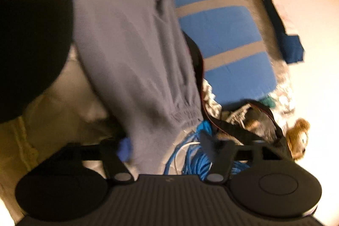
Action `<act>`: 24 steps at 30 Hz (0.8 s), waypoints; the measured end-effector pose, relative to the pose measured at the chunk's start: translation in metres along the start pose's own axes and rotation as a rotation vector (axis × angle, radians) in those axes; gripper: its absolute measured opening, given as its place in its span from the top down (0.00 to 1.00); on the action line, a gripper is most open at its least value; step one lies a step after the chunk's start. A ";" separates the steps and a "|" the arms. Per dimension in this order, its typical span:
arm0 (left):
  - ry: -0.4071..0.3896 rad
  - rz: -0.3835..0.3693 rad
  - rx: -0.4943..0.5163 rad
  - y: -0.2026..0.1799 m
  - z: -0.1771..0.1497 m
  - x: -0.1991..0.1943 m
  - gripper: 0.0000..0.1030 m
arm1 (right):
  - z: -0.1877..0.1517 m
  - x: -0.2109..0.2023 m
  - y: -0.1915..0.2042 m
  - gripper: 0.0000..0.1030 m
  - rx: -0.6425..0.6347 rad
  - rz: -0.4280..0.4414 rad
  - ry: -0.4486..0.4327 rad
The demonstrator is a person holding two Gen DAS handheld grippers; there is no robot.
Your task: Fold clothes
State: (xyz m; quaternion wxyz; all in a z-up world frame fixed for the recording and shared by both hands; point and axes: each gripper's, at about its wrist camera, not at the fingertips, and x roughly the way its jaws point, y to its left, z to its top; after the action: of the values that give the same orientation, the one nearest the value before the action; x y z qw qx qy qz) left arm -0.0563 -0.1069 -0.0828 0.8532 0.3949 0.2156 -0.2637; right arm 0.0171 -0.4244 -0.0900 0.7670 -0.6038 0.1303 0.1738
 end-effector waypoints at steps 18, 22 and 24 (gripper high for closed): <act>0.090 0.244 0.329 -0.015 -0.004 0.048 0.31 | 0.026 -0.024 -0.077 0.75 0.008 -0.025 -0.015; 0.114 0.370 0.425 -0.017 -0.017 0.054 0.31 | 0.025 -0.025 -0.077 0.75 0.019 -0.022 -0.012; 0.131 0.420 0.459 -0.017 -0.024 0.055 0.38 | 0.024 -0.025 -0.076 0.75 0.022 -0.020 -0.008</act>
State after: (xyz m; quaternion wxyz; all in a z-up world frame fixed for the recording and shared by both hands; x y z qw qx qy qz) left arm -0.0285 -0.1127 -0.1390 0.7618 0.6292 0.1189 -0.0976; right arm 0.0267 -0.4200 -0.0074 0.7757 -0.5960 0.1232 0.1671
